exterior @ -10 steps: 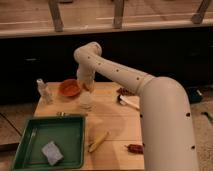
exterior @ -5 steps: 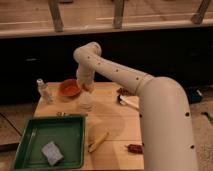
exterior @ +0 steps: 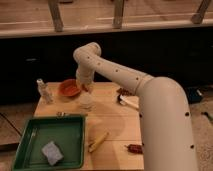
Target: Place apple in paper cup
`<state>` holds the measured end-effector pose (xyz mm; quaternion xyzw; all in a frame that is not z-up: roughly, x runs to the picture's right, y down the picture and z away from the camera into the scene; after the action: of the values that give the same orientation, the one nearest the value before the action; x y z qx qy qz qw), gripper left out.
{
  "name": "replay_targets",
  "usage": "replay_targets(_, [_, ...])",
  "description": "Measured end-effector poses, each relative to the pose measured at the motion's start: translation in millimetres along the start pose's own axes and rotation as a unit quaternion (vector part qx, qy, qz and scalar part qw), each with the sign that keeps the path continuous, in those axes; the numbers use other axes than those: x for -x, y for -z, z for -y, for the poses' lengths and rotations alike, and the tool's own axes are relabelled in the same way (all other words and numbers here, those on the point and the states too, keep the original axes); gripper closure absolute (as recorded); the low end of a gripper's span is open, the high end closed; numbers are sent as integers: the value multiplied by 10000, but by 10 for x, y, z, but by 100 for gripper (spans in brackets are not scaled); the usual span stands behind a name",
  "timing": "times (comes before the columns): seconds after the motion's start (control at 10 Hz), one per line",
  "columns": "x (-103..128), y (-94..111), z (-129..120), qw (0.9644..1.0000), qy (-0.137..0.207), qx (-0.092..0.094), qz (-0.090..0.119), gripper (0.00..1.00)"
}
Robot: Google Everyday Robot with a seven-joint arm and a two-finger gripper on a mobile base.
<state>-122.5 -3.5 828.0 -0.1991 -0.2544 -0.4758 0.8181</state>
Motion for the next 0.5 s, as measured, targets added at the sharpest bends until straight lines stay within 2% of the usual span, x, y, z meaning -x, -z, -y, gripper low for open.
replay_targets(0.5, [14, -11, -2, 10000, 8, -5, 43, 74])
